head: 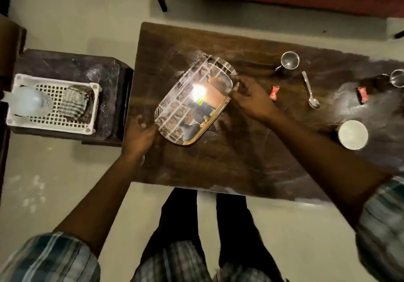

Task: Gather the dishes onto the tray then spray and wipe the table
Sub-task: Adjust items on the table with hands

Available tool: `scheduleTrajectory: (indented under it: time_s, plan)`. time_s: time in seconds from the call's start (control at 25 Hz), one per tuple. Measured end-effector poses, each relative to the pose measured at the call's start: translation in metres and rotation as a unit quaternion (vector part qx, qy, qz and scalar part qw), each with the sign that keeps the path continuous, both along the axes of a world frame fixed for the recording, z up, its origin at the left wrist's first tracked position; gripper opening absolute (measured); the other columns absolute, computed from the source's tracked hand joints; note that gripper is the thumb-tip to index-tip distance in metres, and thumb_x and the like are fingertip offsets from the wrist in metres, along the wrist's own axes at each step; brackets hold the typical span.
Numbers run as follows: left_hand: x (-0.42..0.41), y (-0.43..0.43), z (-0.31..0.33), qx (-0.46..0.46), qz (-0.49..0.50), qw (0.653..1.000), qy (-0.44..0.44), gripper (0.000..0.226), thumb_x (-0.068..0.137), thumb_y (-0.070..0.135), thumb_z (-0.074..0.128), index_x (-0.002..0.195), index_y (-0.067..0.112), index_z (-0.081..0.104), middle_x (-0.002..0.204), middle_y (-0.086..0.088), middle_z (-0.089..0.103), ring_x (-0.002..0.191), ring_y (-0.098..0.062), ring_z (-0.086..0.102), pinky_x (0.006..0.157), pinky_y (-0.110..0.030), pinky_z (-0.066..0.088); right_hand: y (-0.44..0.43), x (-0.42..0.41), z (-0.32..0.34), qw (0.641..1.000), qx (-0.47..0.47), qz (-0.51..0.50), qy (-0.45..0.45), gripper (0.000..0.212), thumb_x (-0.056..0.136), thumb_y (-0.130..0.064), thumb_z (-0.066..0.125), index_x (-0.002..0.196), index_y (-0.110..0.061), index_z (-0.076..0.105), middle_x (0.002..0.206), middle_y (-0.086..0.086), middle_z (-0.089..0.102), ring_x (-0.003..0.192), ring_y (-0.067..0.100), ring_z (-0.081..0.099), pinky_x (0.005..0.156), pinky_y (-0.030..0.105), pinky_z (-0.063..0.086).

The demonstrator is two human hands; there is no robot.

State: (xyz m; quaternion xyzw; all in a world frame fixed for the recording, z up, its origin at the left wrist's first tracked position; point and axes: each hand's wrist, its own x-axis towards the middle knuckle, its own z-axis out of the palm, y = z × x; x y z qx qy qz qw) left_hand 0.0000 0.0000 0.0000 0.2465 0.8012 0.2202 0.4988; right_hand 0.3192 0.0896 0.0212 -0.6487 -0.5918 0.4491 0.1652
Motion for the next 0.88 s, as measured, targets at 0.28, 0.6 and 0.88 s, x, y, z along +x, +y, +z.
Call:
scheduleTrajectory:
  time_s: [0.28, 0.6, 0.88]
  plan:
    - [0.015, 0.005, -0.081, -0.013, 0.126, 0.991, -0.034, 0.031, 0.101, 0.012, 0.071, 0.129, 0.005, 0.061, 0.102, -0.011, 0.074, 0.088, -0.022, 0.07, 0.069, -0.031, 0.061, 0.082, -0.004, -0.084, 0.995, 0.035, -0.013, -0.094, 0.042, 0.094, -0.032, 0.069, 0.134, -0.02, 0.066, 0.121, -0.005, 0.068, 0.103, 0.016, 0.064, 0.089, 0.032, 0.051]
    - [0.018, 0.001, -0.091, 0.034, 0.125, 0.992, 0.01, 0.022, 0.098, 0.0, 0.071, 0.119, 0.006, 0.067, 0.099, -0.015, 0.073, 0.098, -0.03, 0.072, 0.094, -0.057, 0.064, 0.108, 0.006, -0.122, 0.993, 0.007, -0.059, -0.103, 0.027, 0.097, -0.014, 0.067, 0.122, -0.018, 0.076, 0.117, 0.004, 0.078, 0.104, 0.017, 0.072, 0.098, 0.039, 0.06]
    - [0.018, 0.02, -0.048, 0.108, 0.007, 0.994, 0.023, 0.041, 0.099, 0.0, 0.069, 0.139, 0.003, 0.068, 0.118, -0.01, 0.079, 0.098, -0.011, 0.079, 0.087, -0.028, 0.065, 0.014, 0.065, -0.082, 0.976, -0.037, -0.214, -0.017, 0.031, 0.088, -0.014, 0.065, 0.116, -0.022, 0.076, 0.1, -0.009, 0.077, 0.095, 0.012, 0.075, 0.094, 0.043, 0.062]
